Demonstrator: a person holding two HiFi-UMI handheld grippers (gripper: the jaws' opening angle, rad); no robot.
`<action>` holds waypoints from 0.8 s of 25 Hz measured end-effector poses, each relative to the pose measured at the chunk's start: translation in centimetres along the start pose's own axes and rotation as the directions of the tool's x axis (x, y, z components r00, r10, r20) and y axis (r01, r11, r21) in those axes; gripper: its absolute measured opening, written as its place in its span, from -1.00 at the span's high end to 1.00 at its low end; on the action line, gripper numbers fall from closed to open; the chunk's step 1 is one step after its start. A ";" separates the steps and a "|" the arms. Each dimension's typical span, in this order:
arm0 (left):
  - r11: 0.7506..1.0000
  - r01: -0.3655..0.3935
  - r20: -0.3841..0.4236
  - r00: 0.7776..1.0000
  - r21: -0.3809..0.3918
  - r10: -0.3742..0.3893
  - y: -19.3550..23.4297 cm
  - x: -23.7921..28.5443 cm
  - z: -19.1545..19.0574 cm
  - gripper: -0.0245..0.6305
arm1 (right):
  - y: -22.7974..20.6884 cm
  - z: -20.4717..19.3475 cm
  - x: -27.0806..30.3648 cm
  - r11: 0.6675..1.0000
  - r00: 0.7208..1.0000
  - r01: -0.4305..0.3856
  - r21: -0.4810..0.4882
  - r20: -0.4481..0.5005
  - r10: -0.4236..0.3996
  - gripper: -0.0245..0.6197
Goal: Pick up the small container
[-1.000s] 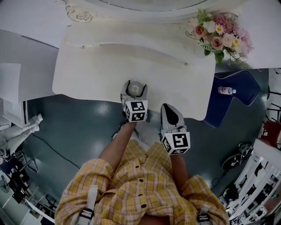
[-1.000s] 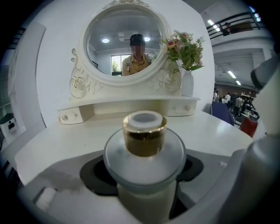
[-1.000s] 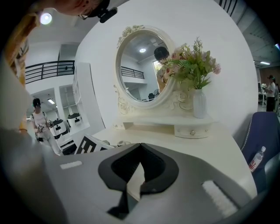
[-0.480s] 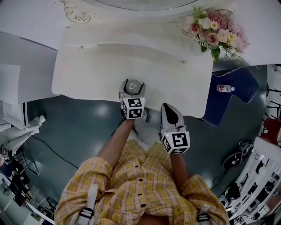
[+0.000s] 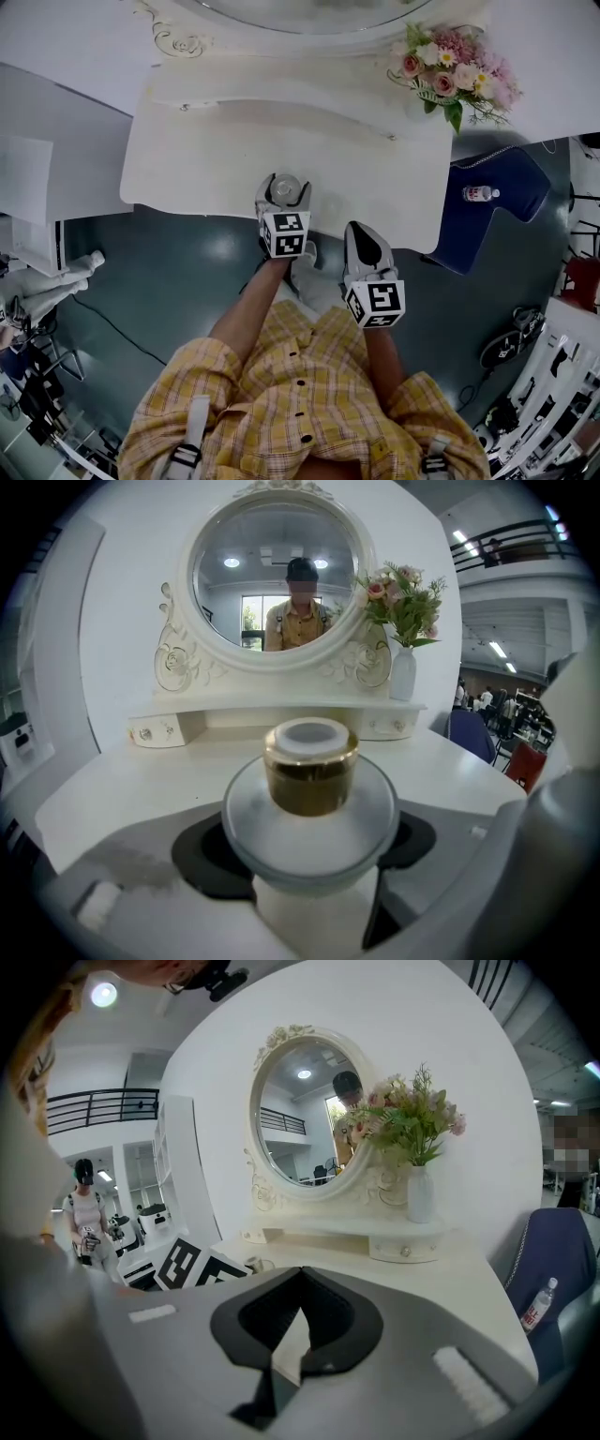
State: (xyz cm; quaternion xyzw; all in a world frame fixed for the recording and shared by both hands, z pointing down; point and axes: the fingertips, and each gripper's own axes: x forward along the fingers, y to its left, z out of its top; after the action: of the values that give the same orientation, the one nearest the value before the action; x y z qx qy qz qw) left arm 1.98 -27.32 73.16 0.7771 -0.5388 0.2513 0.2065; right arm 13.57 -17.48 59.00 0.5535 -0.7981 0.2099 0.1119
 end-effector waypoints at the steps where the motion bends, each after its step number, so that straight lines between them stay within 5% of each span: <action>1: 1.000 0.002 0.003 1.000 0.003 -0.002 0.0 -0.3 0.2 -0.14 | 0.1 0.1 -0.1 1.000 1.000 0.001 -0.002 0.001 -0.001 0.92; 20: 0.999 0.043 0.066 0.997 0.001 -0.043 0.3 -7.4 3.5 -0.14 | 3.3 3.1 -2.4 1.000 0.997 0.006 -0.022 0.072 -0.005 0.92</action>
State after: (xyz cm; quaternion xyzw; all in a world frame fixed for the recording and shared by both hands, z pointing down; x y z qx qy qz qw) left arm 0.09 -24.04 65.85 0.7964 -0.5284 0.2211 0.1939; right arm 11.50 -15.89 54.56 0.5617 -0.8024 0.1806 0.0896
